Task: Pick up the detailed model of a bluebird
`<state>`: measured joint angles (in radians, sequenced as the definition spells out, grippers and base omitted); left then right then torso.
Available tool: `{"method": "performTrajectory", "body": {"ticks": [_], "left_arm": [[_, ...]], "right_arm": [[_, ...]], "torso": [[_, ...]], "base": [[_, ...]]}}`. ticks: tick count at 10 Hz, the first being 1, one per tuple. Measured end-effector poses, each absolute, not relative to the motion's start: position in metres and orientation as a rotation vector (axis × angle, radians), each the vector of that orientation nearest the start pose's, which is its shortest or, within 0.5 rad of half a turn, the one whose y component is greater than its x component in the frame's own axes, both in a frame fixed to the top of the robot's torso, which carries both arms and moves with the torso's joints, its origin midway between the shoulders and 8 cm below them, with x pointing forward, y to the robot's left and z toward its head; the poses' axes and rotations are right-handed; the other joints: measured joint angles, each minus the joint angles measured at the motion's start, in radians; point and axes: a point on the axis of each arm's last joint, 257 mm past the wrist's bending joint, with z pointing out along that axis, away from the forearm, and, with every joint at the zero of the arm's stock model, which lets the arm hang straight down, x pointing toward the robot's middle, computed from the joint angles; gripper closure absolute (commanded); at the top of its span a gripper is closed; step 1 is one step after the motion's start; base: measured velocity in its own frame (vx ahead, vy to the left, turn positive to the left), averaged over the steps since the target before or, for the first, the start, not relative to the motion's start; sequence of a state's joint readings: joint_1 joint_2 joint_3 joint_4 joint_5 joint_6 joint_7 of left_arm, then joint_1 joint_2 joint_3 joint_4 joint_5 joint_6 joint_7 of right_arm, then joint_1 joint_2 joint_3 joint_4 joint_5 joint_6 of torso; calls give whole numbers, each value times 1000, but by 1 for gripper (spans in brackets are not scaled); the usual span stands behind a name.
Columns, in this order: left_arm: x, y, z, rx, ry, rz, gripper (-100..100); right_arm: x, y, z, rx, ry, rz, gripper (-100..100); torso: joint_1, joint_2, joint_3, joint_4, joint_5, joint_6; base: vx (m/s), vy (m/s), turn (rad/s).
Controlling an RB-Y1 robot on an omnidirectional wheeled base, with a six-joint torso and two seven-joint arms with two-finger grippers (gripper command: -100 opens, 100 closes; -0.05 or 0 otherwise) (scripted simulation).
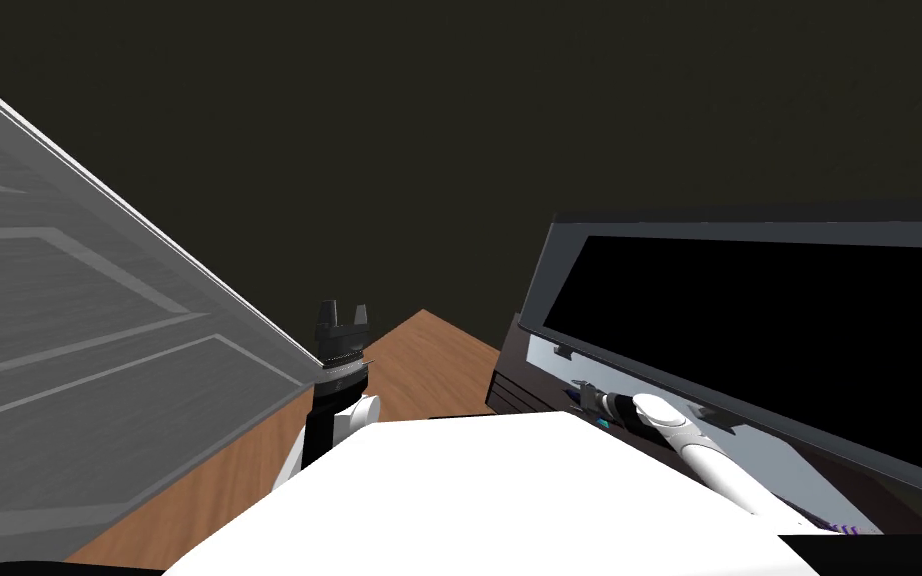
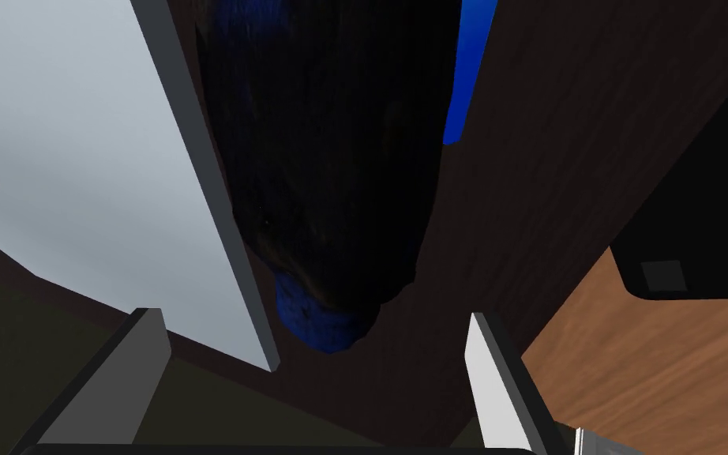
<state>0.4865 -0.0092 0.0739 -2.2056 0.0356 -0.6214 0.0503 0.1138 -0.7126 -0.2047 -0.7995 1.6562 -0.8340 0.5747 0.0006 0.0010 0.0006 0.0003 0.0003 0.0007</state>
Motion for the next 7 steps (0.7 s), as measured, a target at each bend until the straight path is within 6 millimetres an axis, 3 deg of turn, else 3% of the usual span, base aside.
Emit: {"method": "performTrajectory", "body": {"ticks": [2, 4, 5, 7], "left_arm": [[332, 307, 20, -645, 522, -1312, 0], [332, 307, 20, -645, 522, -1312, 0], [332, 307, 20, -645, 522, -1312, 0], [332, 307, 20, -645, 522, -1312, 0]], "right_arm": [[261, -545, -497, -1289, 2301, -206, -100], [260, -534, -501, -1271, 2294, -174, -100], [264, -531, -500, -1241, 2289, -165, -100], [257, -545, -502, -1248, 2307, -192, -100]], "torso": [[-1, 3, 1, 0, 0, 0], [0, 1, 0, 0, 0, 0], [0, 0, 0, 0, 0, 0], [-1, 3, 1, 0, 0, 0]], "base": [[-44, -14, 40], [-3, 5, -16], [-48, -1, 345], [-41, -13, 34]]}}
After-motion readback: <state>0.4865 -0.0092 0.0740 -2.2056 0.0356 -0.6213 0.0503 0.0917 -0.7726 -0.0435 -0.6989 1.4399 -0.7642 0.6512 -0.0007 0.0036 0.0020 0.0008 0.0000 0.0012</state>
